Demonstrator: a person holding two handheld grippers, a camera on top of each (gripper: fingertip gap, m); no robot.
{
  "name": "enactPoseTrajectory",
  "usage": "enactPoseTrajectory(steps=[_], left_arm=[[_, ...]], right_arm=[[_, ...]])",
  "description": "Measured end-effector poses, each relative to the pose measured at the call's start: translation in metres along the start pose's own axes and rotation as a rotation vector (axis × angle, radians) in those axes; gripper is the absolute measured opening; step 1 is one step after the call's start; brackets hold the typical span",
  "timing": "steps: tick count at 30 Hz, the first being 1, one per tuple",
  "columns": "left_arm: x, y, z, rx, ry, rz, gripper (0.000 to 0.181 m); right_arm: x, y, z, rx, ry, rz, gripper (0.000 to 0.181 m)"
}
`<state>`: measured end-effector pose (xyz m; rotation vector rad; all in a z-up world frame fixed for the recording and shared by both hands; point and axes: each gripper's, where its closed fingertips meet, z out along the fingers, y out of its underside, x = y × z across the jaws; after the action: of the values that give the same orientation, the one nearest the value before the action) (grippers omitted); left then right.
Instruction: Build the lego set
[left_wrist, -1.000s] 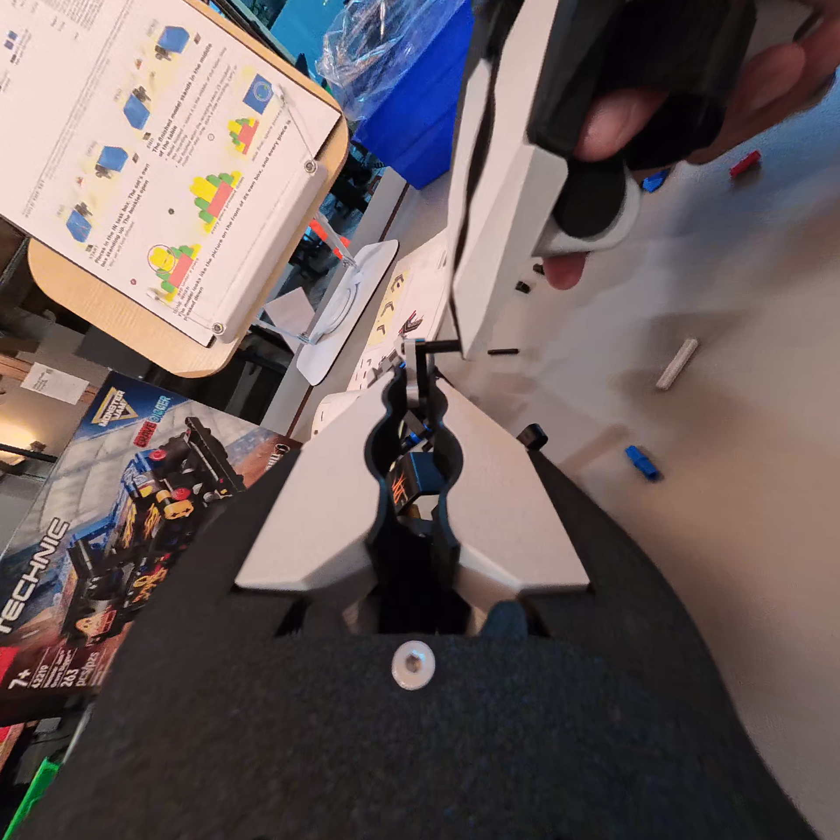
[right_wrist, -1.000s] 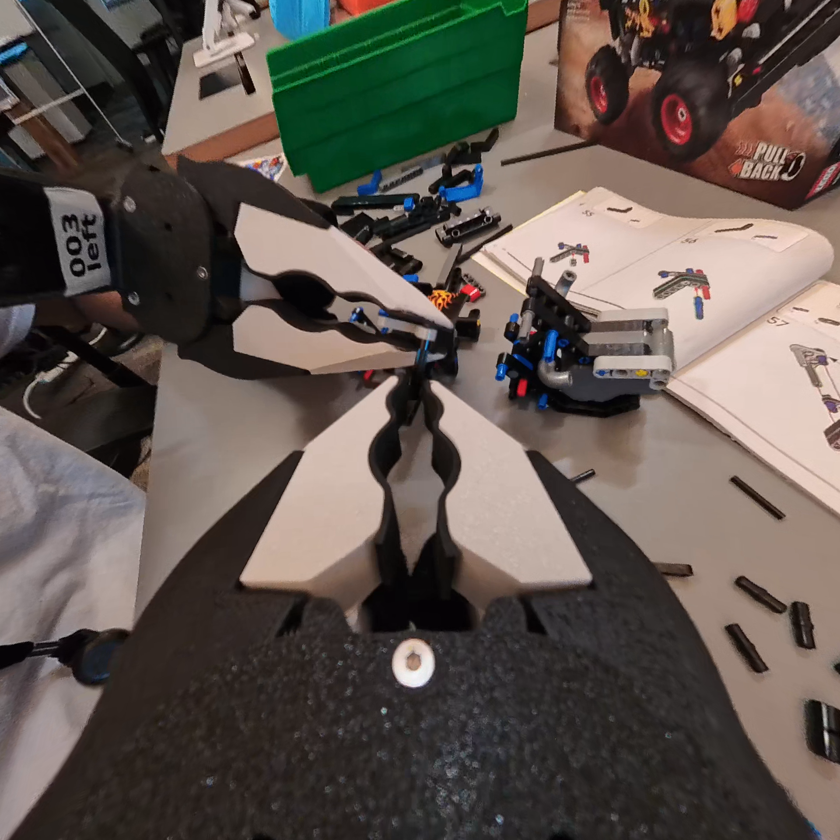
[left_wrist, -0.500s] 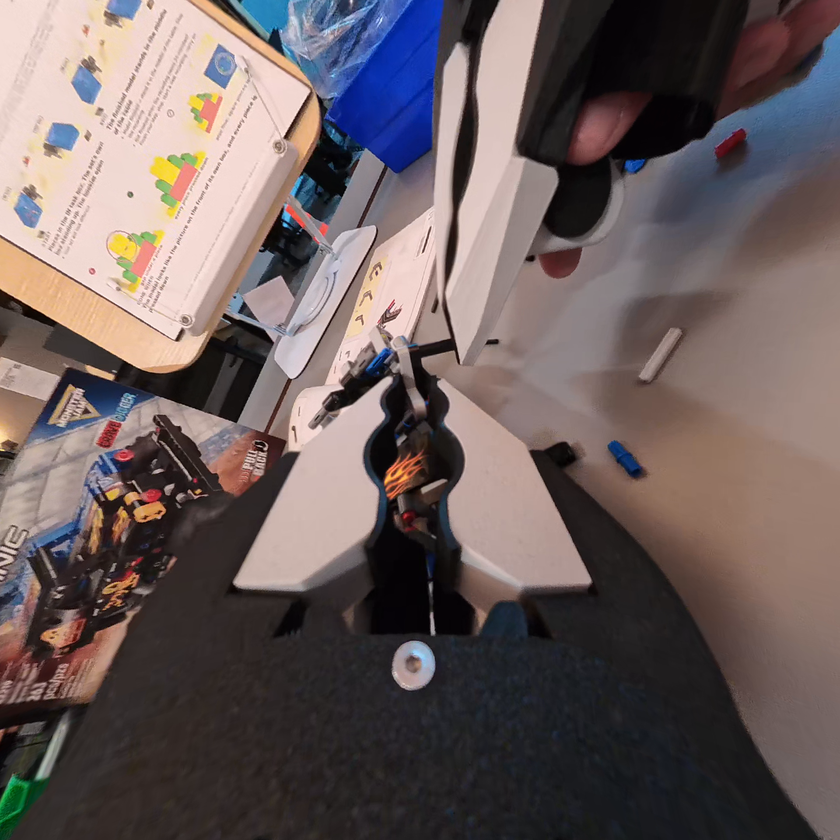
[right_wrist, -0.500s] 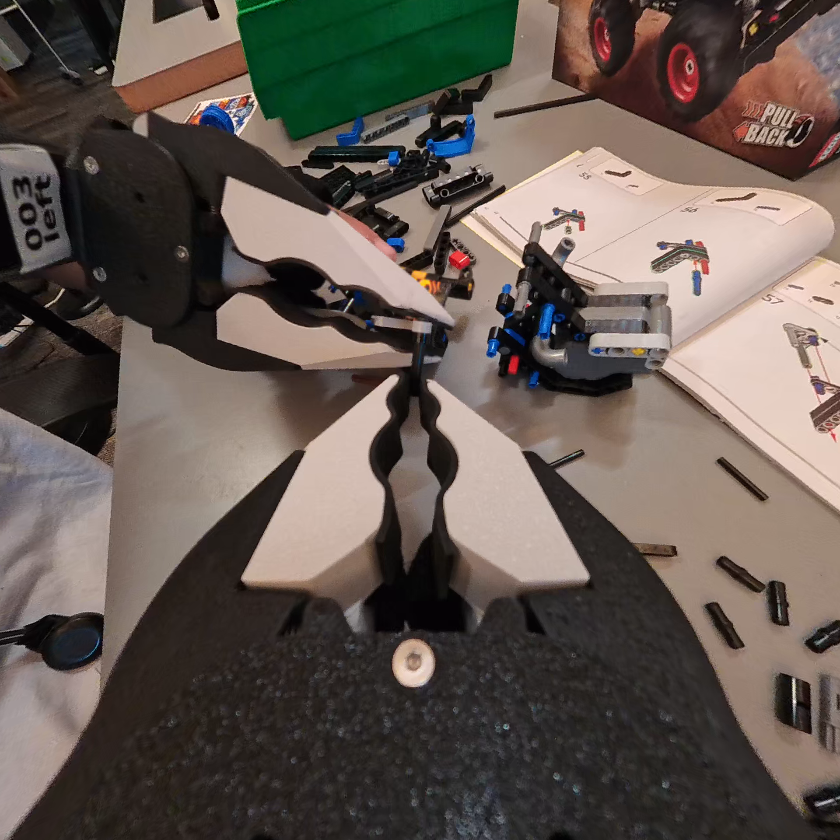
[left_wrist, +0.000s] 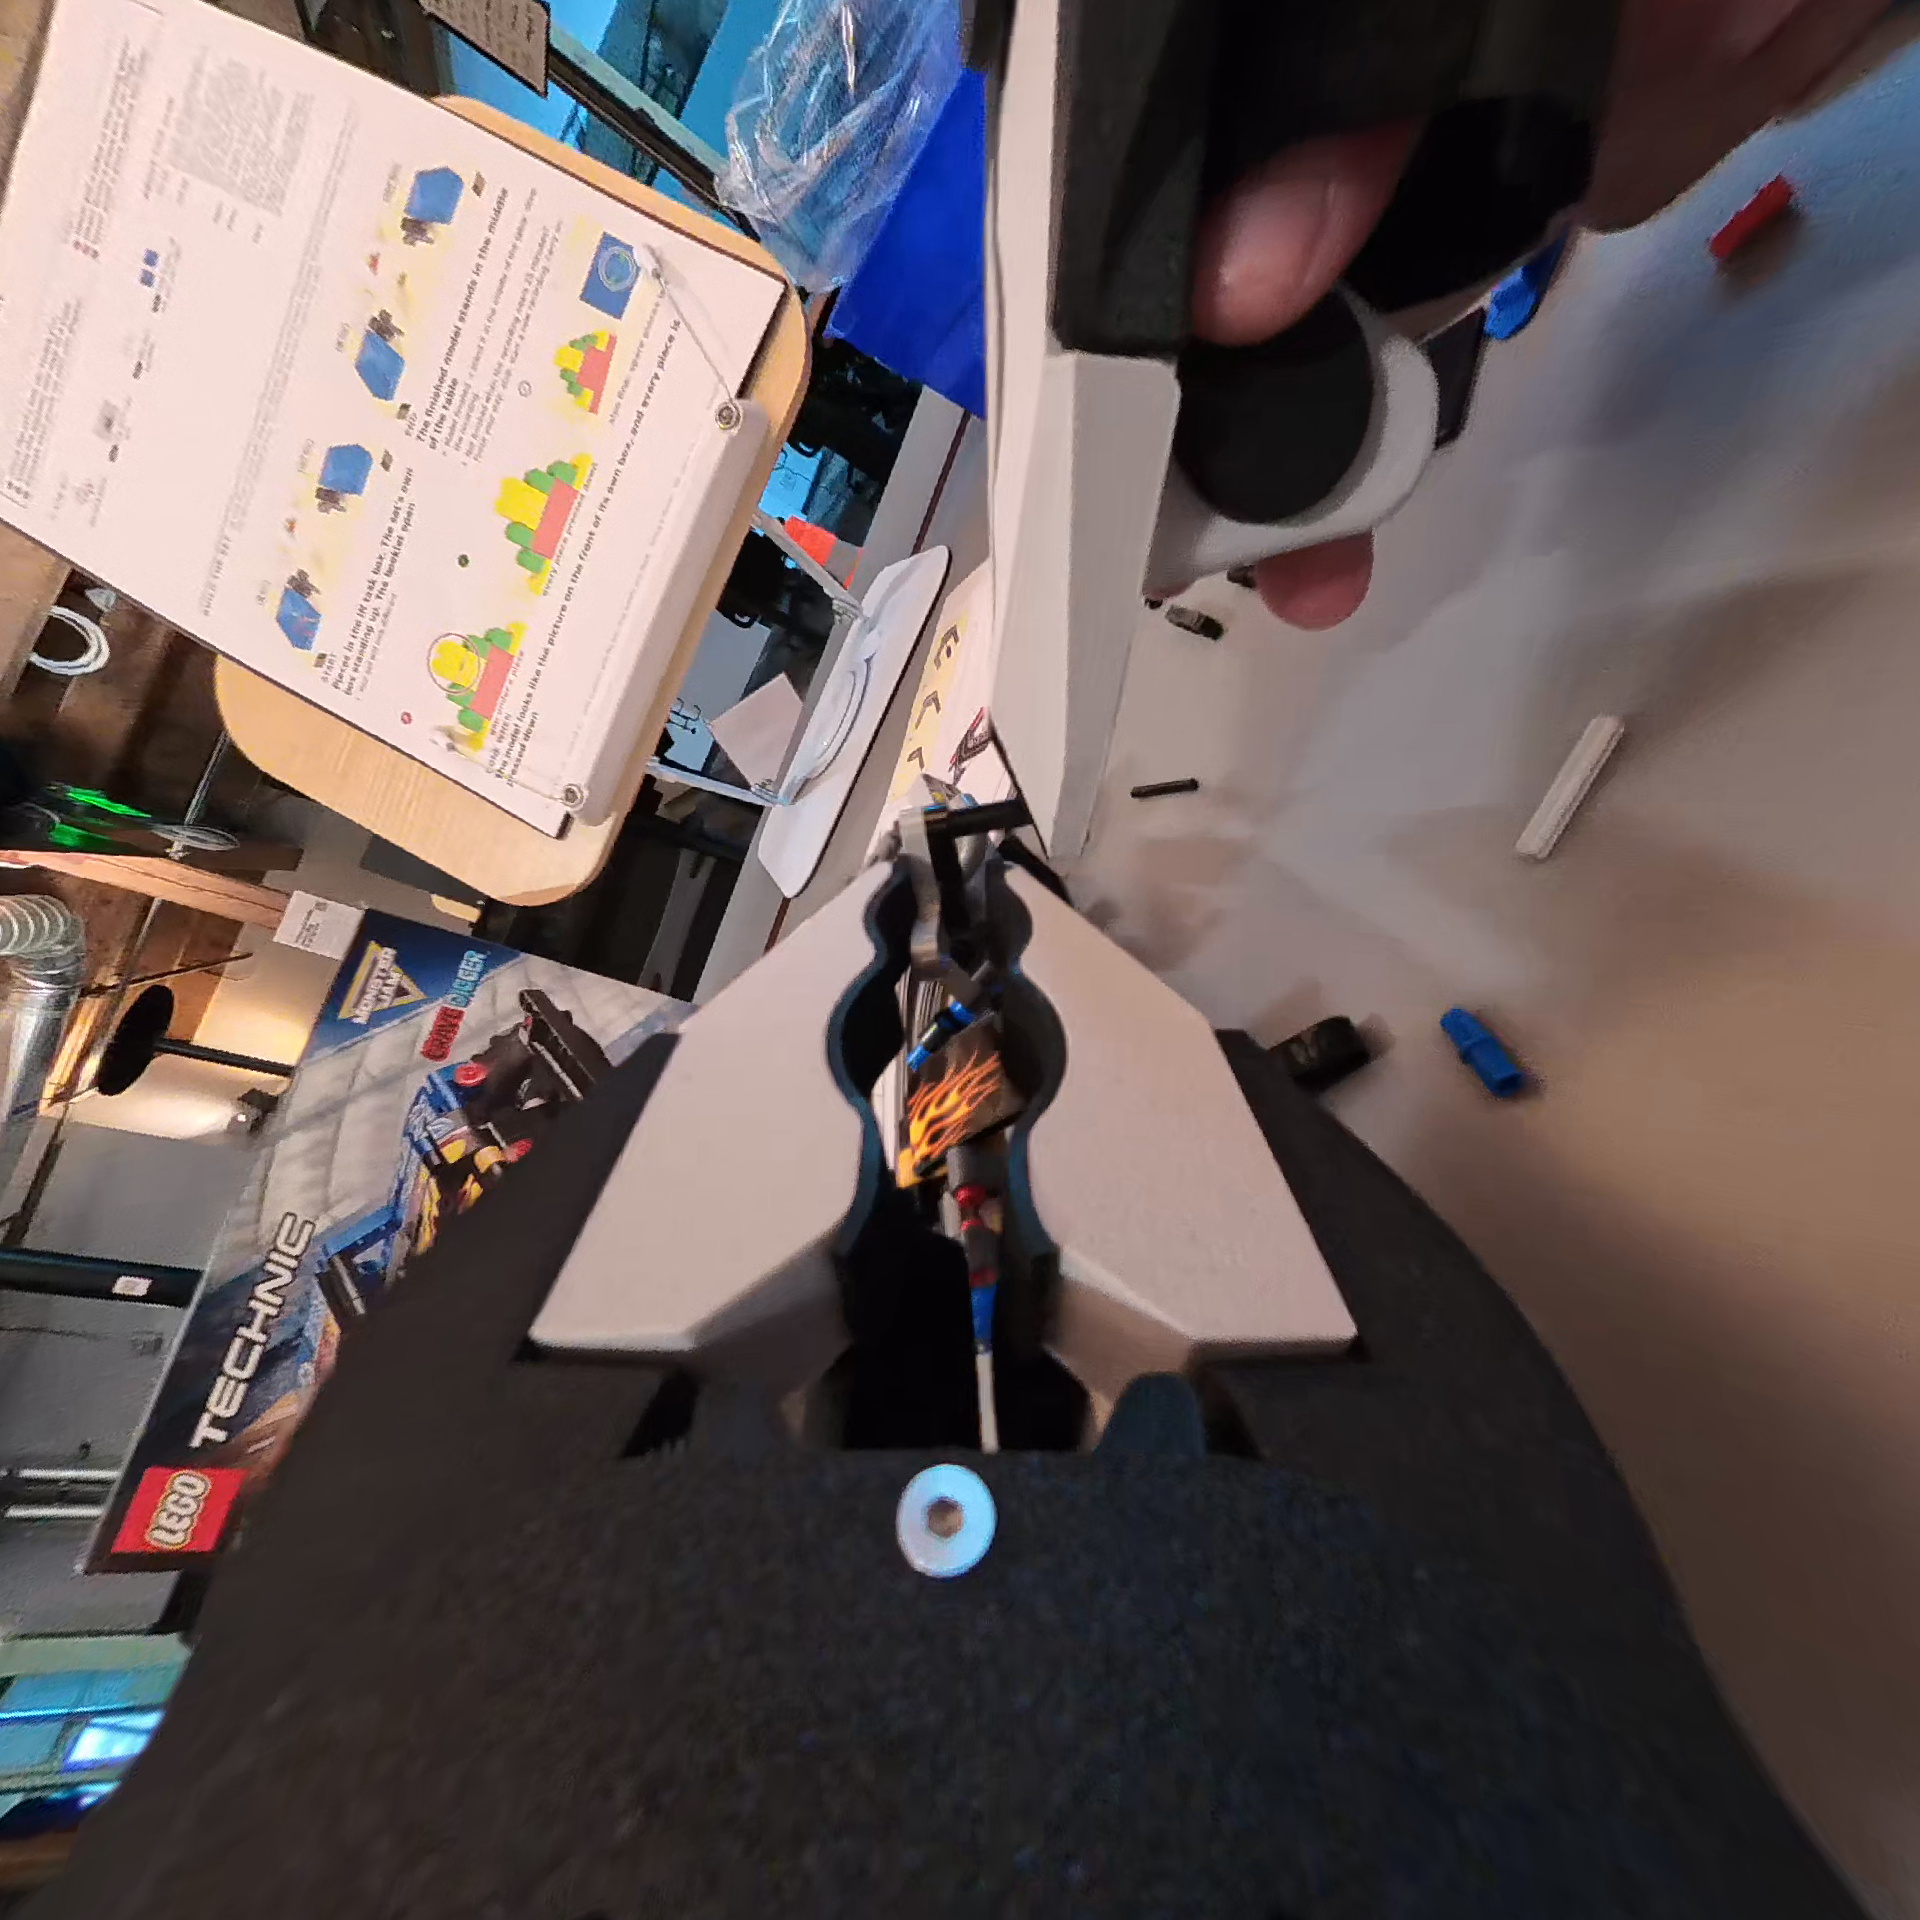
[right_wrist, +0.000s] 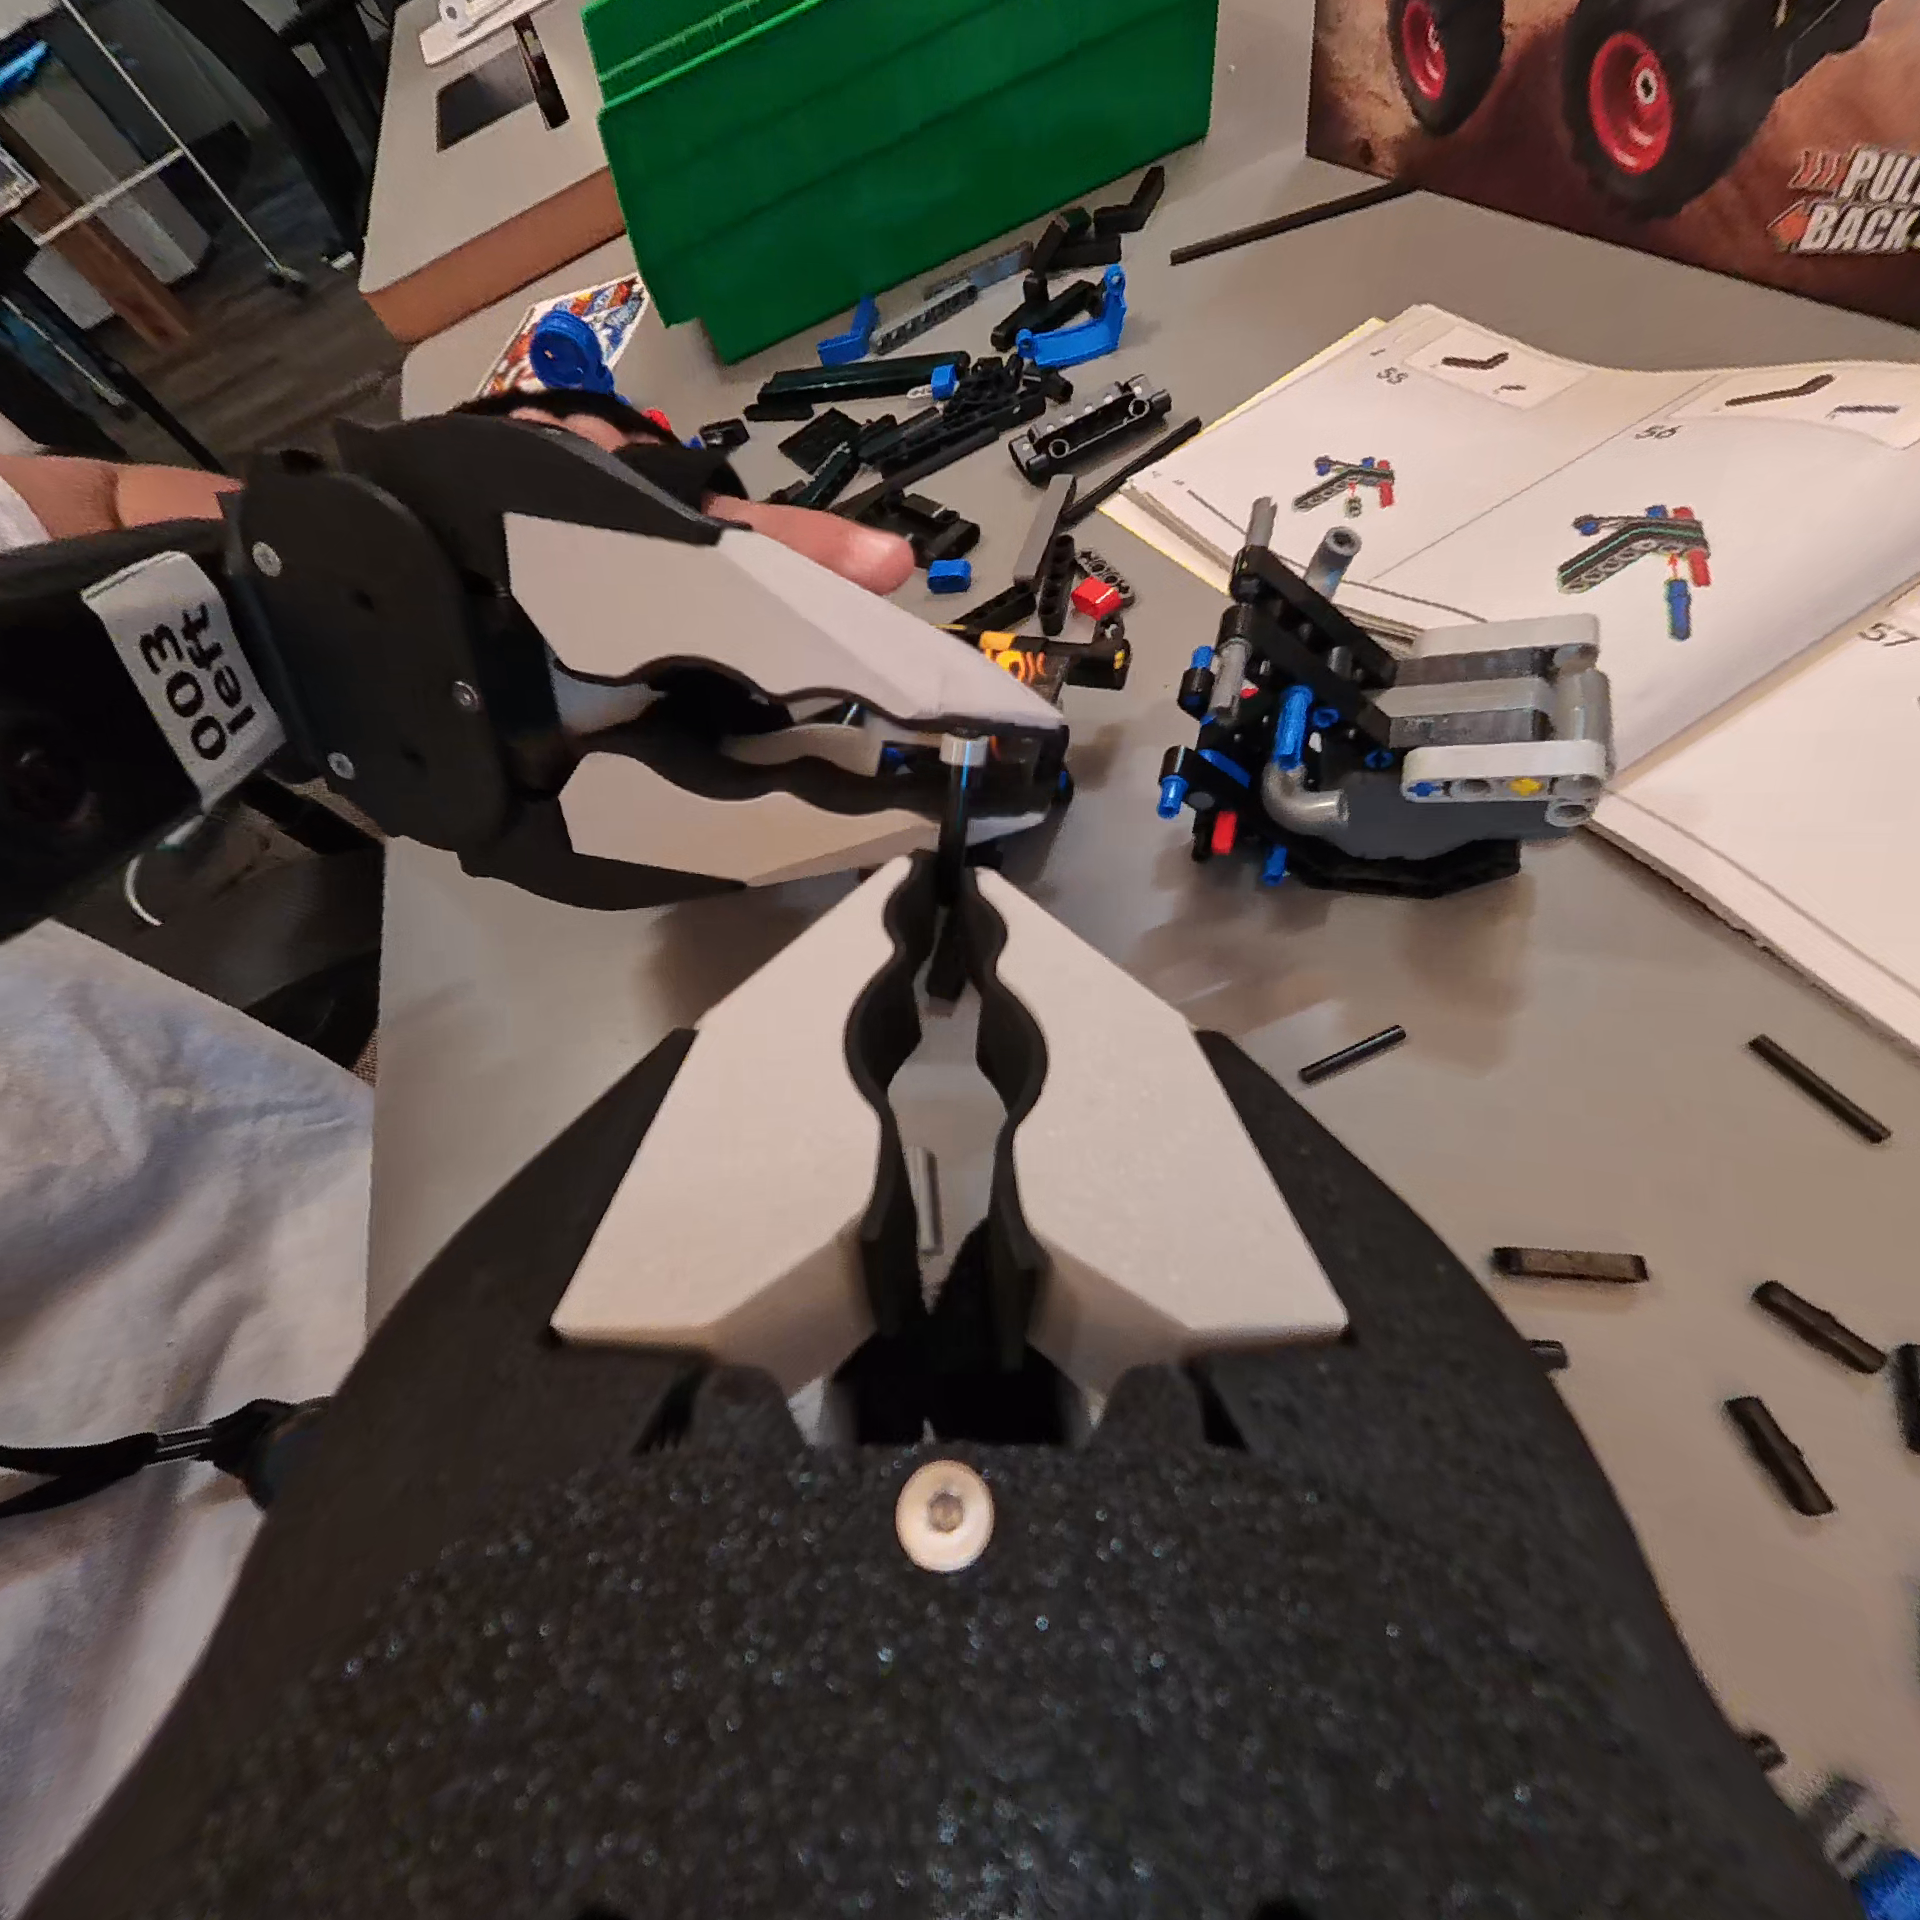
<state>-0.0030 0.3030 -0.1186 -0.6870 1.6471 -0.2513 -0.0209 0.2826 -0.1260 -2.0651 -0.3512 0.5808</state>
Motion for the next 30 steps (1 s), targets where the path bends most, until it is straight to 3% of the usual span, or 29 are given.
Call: enactPoseTrajectory(steps=[1, 10, 20, 30], left_arm=[[0.0, 0.0, 0.0, 0.0, 0.003, -0.007, 0.009], [-0.009, -0.005, -0.006, 0.011, -0.039, 0.021, 0.007], [-0.001, 0.0, -0.007, -0.032, -0.039, 0.119, 0.007], [0.0, 0.0, -0.006, -0.048, -0.022, 0.099, 0.007]], right_arm=[[-0.001, 0.0, 0.0, -0.003, -0.002, 0.0, 0.003], [-0.008, -0.01, -0.002, 0.079, -0.058, 0.063, 0.002], [-0.006, -0.002, 0.002, 0.048, -0.066, 0.055, 0.001], [-0.007, -0.004, 0.001, 0.058, -0.072, 0.045, 0.001]])
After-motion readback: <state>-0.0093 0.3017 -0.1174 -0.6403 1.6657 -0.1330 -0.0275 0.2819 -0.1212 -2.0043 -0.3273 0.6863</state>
